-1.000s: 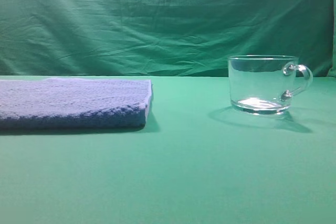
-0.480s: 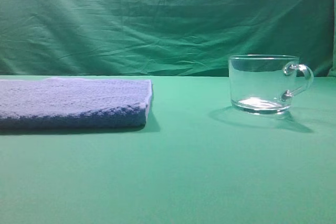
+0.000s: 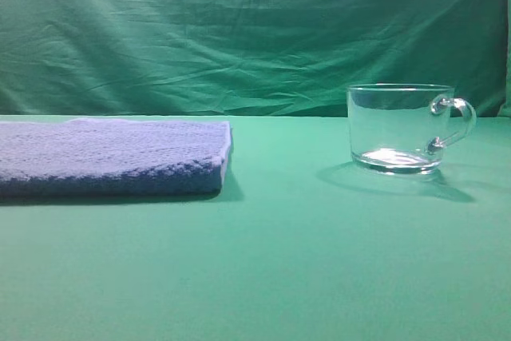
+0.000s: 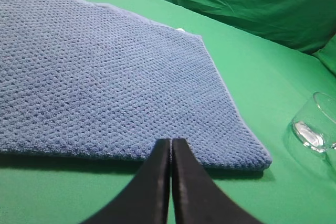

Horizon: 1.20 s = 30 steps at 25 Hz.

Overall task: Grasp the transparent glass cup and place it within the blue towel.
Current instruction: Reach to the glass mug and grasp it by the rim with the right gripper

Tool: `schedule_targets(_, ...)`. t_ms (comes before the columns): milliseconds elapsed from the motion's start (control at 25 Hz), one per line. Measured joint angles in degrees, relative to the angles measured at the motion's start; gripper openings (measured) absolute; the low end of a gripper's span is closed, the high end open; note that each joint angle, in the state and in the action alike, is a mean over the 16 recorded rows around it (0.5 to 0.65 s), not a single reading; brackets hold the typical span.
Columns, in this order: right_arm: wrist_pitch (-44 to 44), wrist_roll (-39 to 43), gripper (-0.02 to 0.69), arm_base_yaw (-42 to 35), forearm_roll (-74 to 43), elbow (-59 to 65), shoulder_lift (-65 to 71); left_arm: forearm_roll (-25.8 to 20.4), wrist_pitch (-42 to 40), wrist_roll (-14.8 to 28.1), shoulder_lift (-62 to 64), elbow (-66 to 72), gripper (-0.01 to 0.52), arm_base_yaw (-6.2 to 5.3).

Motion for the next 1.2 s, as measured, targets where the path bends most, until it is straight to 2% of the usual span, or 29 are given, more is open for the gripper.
schedule_targets(320, 10.5, -5.0, 0.046, 2.0, 2.9, -11.2, 16.6, 0.0, 0.0, 0.0, 0.0, 0.0, 0.000, 0.00)
schedule_targets(520, 11.9, -7.0, 0.049, 5.7, 2.3, -15.9, 25.1, 0.0, 0.0, 0.0, 0.0, 0.0, 0.000, 0.00)
schedule_targets(640, 11.1, -7.8, 0.080, 8.1, 1.7, -17.6, 28.9, 0.0, 0.0, 0.0, 0.0, 0.0, 0.000, 0.00)
schedule_targets(760, 9.8, -8.6, 0.156, 10.3, 1.3, -18.7, 32.1, 0.0, 0.0, 0.0, 0.0, 0.0, 0.000, 0.00)
schedule_targets(1080, 4.9, -10.1, 0.451, 12.6, 1.9, -20.0, 40.3, 0.0, 0.0, 0.0, 0.0, 0.0, 0.000, 0.00)
schedule_targets(1200, 2.9, -10.9, 0.530, 12.6, 2.4, -20.2, 43.4, 0.0, 0.0, 0.0, 0.0, 0.0, 0.000, 0.00)
